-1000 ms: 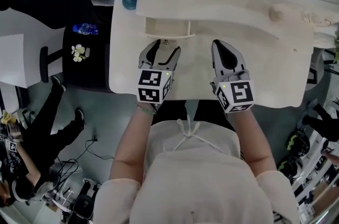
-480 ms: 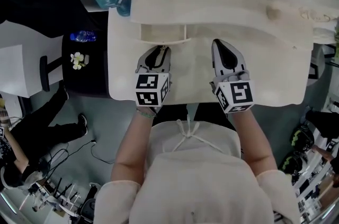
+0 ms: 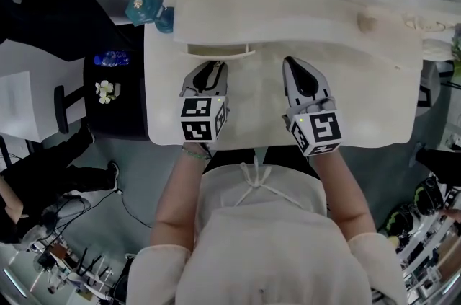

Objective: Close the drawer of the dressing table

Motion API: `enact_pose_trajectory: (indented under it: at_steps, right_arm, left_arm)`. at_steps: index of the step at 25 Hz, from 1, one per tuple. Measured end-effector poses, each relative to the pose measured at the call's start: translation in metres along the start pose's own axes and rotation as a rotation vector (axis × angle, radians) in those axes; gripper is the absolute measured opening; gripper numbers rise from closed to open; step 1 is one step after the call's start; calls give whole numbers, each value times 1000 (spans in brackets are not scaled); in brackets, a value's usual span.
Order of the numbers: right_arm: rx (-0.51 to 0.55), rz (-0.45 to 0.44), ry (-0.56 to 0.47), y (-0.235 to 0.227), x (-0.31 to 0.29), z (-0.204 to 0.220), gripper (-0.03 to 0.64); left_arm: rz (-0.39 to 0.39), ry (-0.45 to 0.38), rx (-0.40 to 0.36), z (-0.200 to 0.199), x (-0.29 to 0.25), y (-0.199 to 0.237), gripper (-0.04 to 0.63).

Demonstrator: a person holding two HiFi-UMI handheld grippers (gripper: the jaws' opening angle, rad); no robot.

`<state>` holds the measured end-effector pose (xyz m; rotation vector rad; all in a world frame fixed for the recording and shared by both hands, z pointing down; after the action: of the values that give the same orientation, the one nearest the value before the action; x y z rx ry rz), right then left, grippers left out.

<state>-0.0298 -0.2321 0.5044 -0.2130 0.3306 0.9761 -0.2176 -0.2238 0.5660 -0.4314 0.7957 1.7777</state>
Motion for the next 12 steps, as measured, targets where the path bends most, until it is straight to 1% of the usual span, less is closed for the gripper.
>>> enact_pose_trajectory:
  at_steps: [3, 7, 12]
  right_arm:
    - [-4, -6, 0, 0, -2, -2, 6]
    - [-3, -8, -4, -1, -4, -5, 6]
    - [-1, 5, -16, -7, -8, -13, 6]
  left_arm:
    - [-8, -3, 12, -8, -5, 3, 106]
    - [3, -4, 54, -13, -11, 6, 106]
    - [9, -6, 38, -18, -16, 8, 106]
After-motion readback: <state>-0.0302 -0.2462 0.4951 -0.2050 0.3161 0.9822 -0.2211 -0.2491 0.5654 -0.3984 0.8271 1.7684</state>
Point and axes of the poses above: the fingertips, and each gripper's own axes: x backward along the fingers, y to its left, z out of its underside, the point moved 4 cm from there along x, backward along the fingers, and after that the axes turned 6 degrees about x, right-handed, at the moved point
